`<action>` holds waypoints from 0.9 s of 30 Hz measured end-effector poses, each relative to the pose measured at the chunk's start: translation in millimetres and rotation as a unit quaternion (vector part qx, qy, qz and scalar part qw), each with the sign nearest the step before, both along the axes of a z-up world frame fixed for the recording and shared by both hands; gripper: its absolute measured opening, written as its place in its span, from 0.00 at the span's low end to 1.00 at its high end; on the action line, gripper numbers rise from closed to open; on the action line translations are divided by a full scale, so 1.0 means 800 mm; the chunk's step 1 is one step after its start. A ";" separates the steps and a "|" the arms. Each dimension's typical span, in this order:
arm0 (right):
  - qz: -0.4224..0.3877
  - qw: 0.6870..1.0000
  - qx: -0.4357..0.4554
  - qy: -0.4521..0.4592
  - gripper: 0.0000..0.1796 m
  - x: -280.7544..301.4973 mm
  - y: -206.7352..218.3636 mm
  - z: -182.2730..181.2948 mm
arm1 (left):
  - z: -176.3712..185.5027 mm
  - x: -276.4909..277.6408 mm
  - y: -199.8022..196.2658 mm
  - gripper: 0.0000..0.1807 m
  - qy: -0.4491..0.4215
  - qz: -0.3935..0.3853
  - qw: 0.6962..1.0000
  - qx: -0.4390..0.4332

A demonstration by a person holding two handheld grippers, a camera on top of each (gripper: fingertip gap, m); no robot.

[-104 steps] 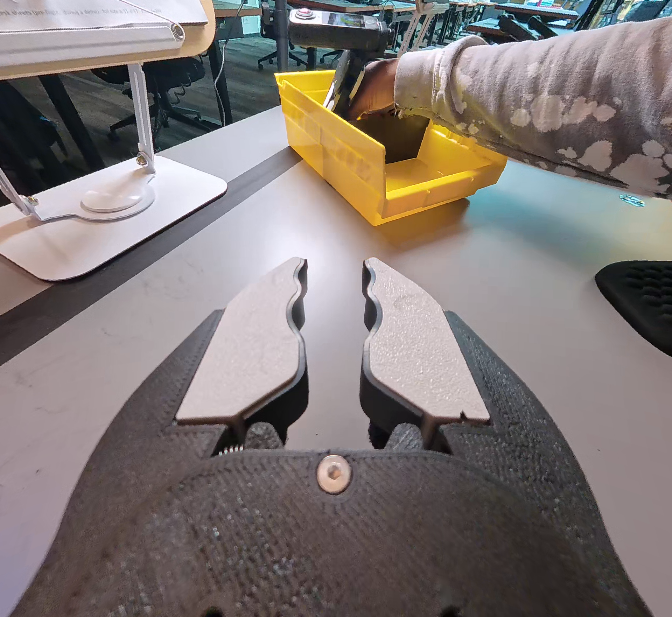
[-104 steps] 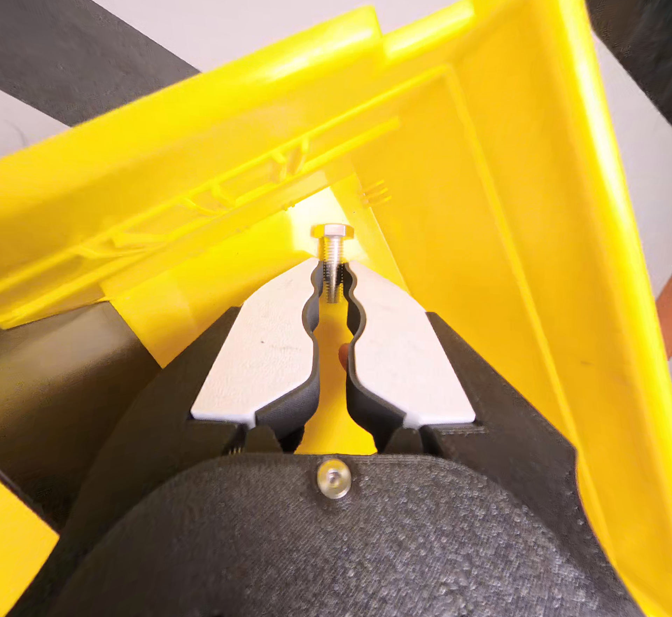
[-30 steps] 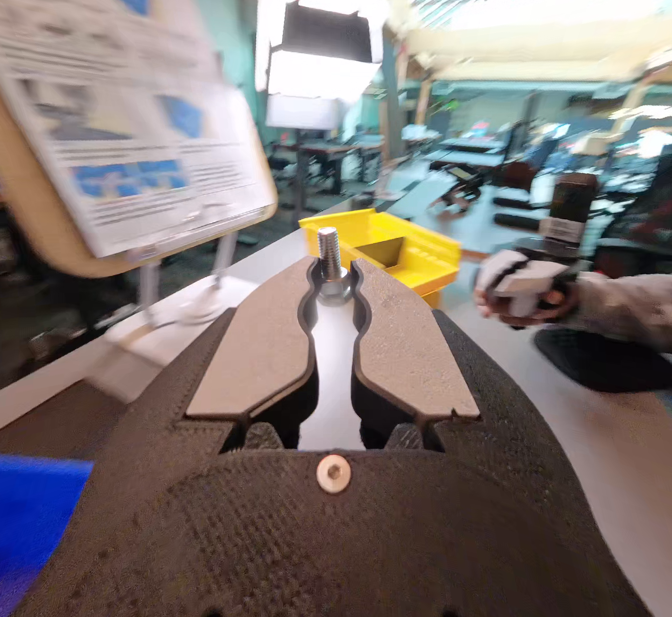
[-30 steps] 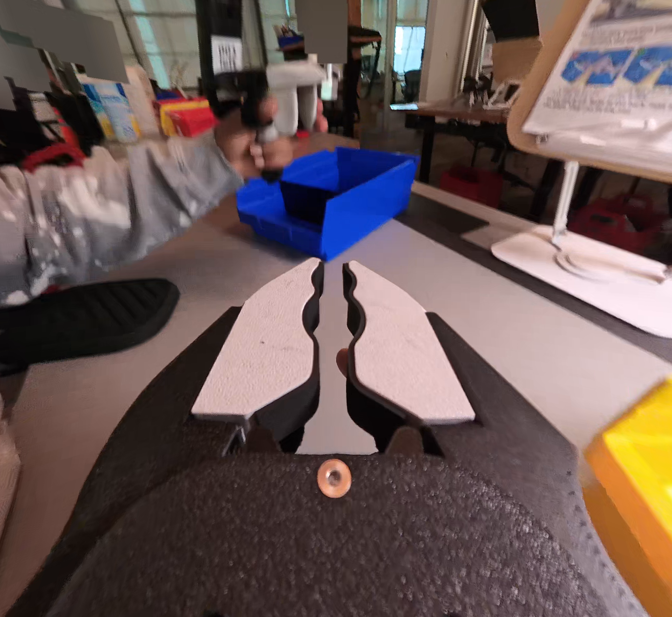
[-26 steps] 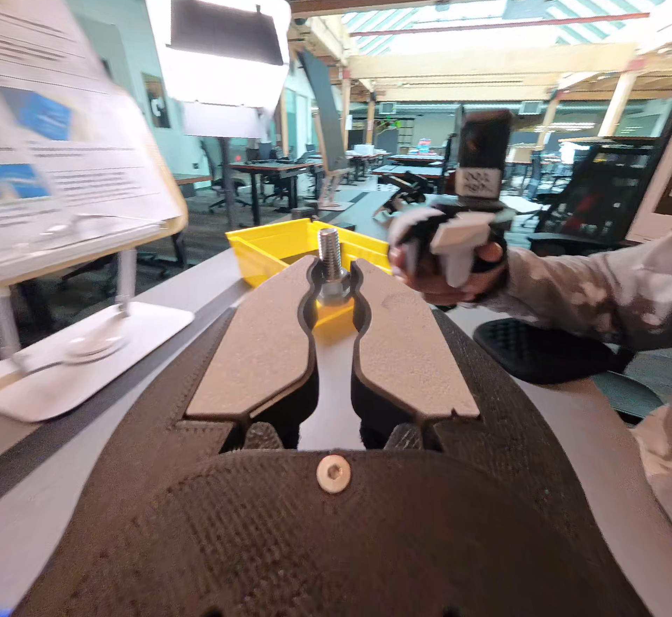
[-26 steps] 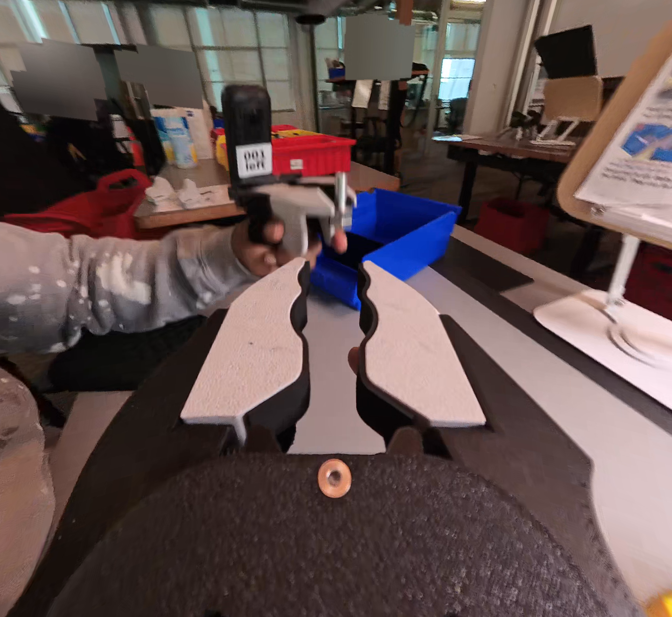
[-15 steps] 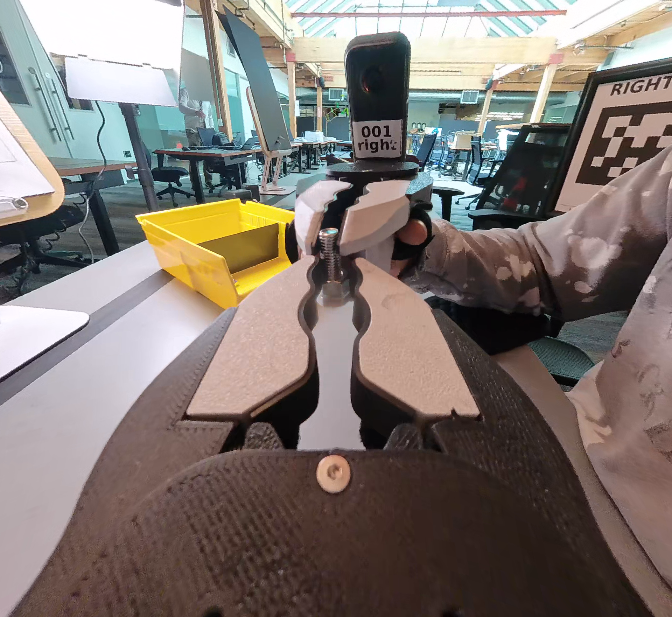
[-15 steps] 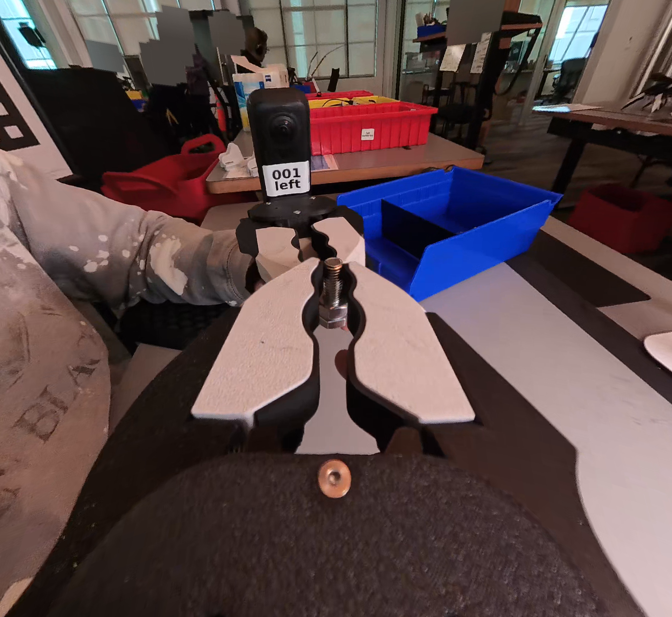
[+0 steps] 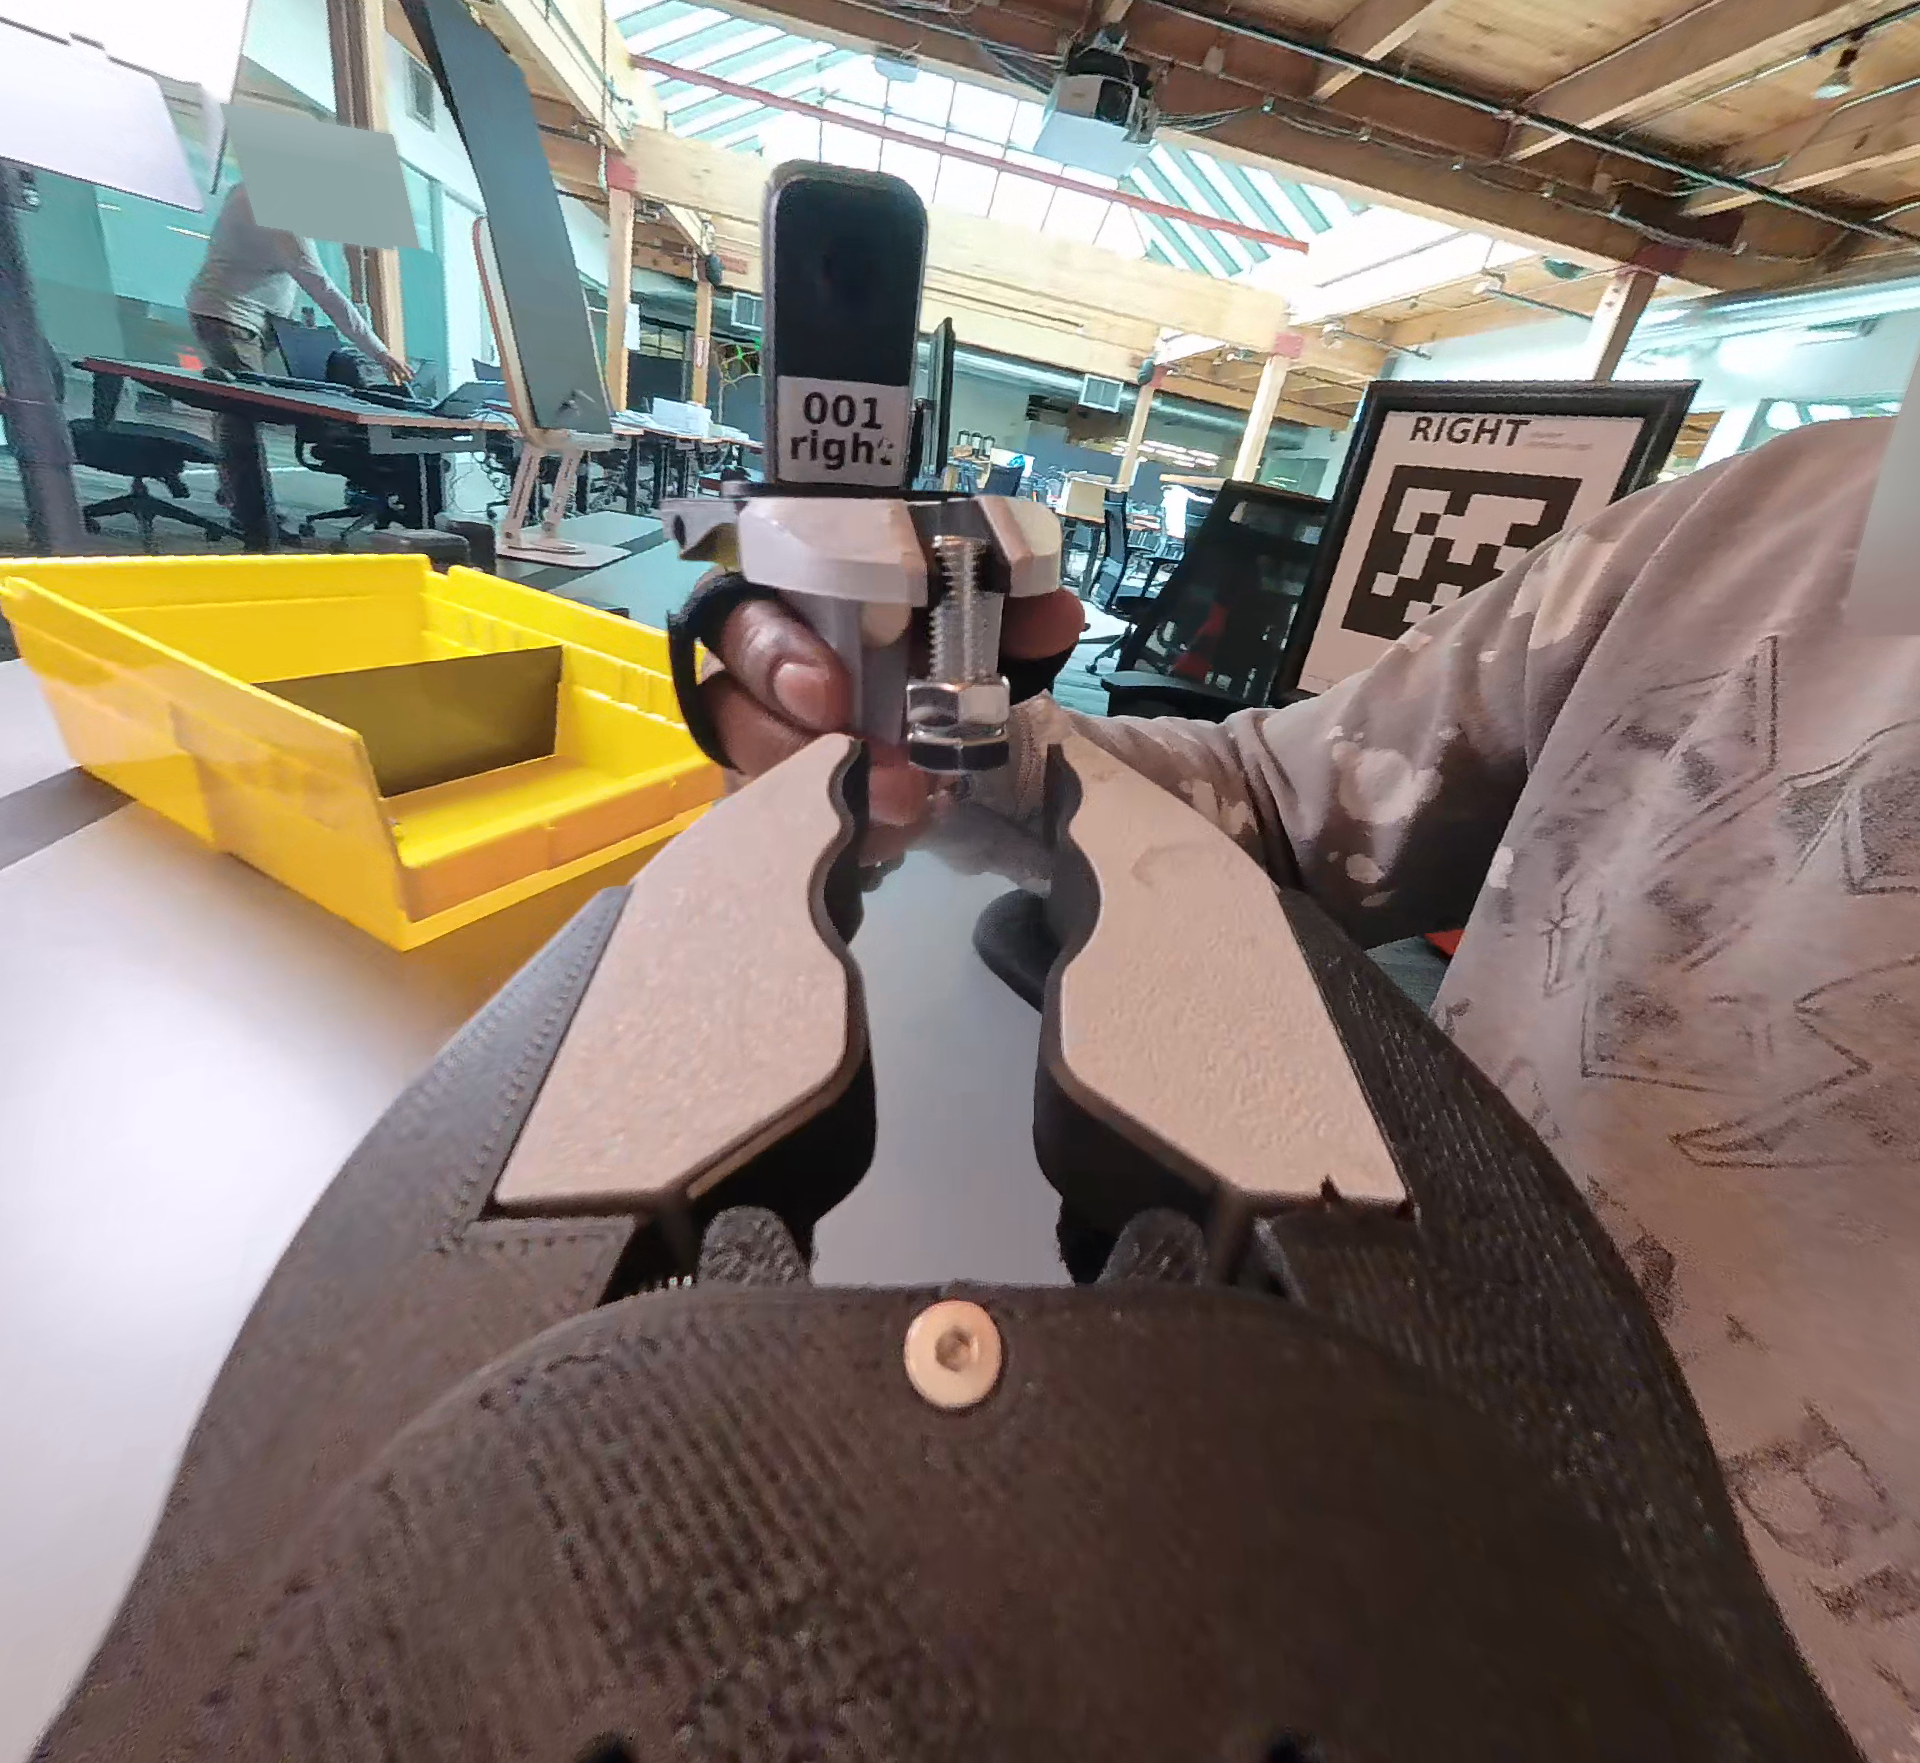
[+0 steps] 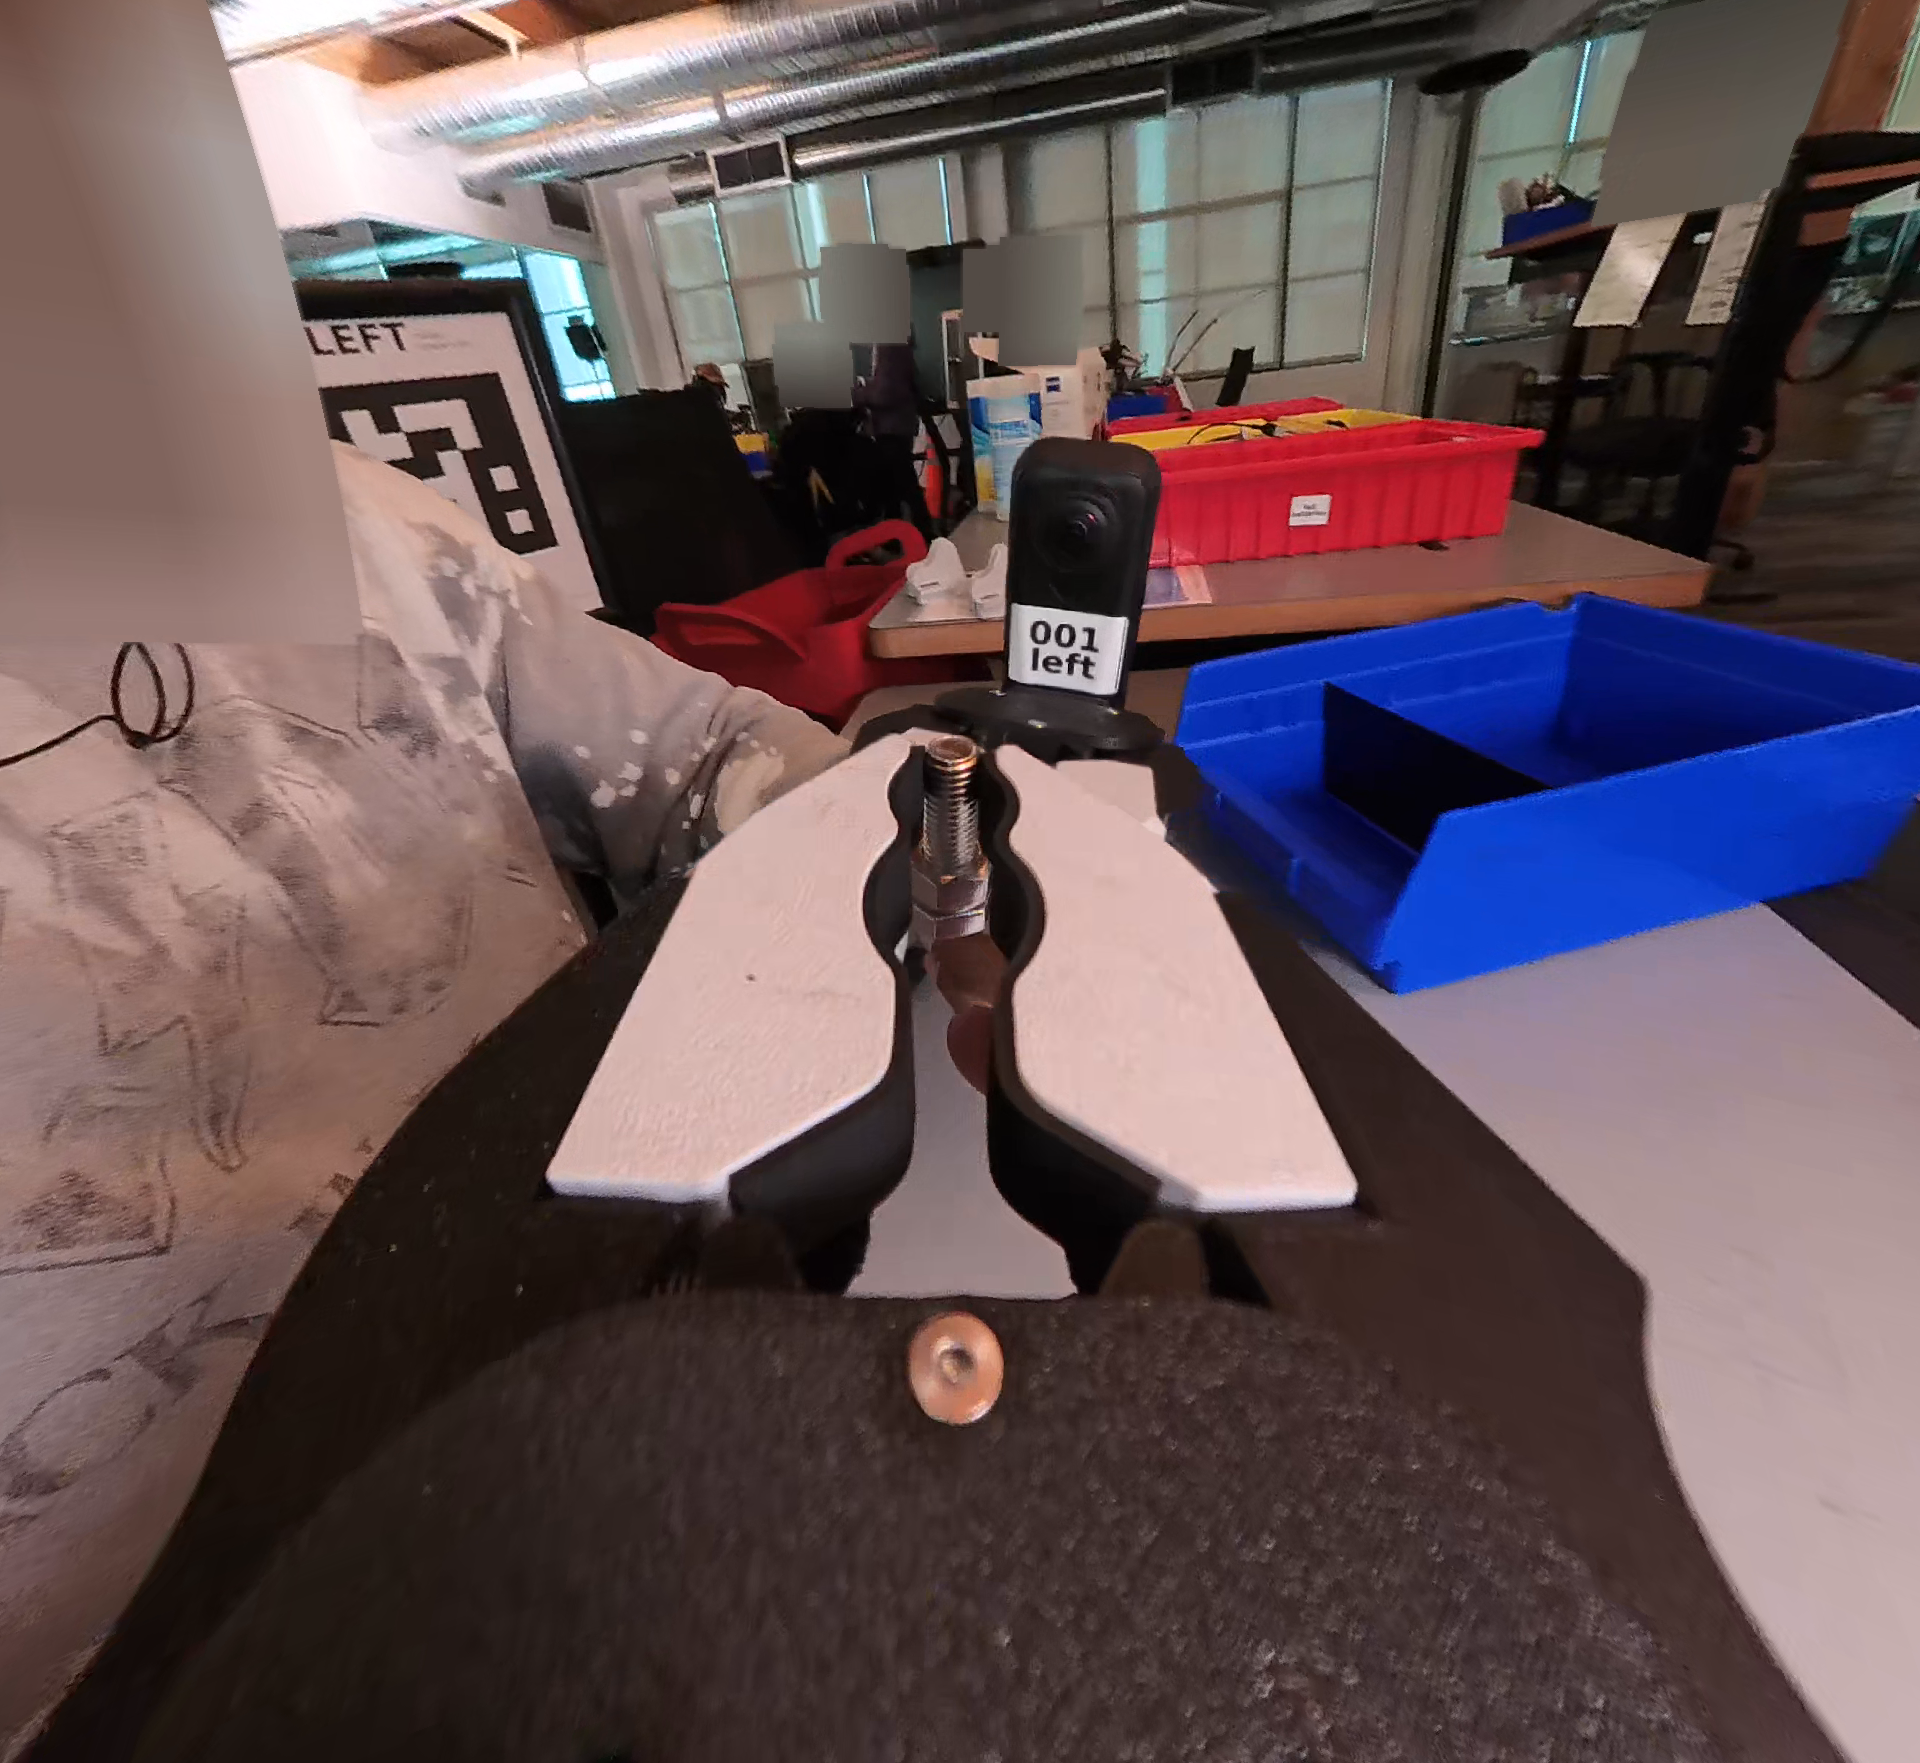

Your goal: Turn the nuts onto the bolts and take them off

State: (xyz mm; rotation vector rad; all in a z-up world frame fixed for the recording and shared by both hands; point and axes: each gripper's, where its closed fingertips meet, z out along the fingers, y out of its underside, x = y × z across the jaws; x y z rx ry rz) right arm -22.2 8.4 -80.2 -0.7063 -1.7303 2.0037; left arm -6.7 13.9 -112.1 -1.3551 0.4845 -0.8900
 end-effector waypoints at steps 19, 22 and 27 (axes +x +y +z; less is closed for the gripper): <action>0.014 1.000 0.001 0.001 0.05 0.005 -0.009 -0.003 | -0.003 0.013 -0.002 0.10 0.007 -0.006 1.000 -0.007; 0.014 1.000 -0.004 0.002 0.05 0.006 -0.008 -0.001 | -0.002 0.014 -0.001 0.10 0.008 -0.003 1.000 -0.007; -0.022 1.000 -0.020 0.010 0.06 -0.001 -0.001 0.008 | 0.005 0.006 0.005 0.10 0.000 0.042 0.999 0.009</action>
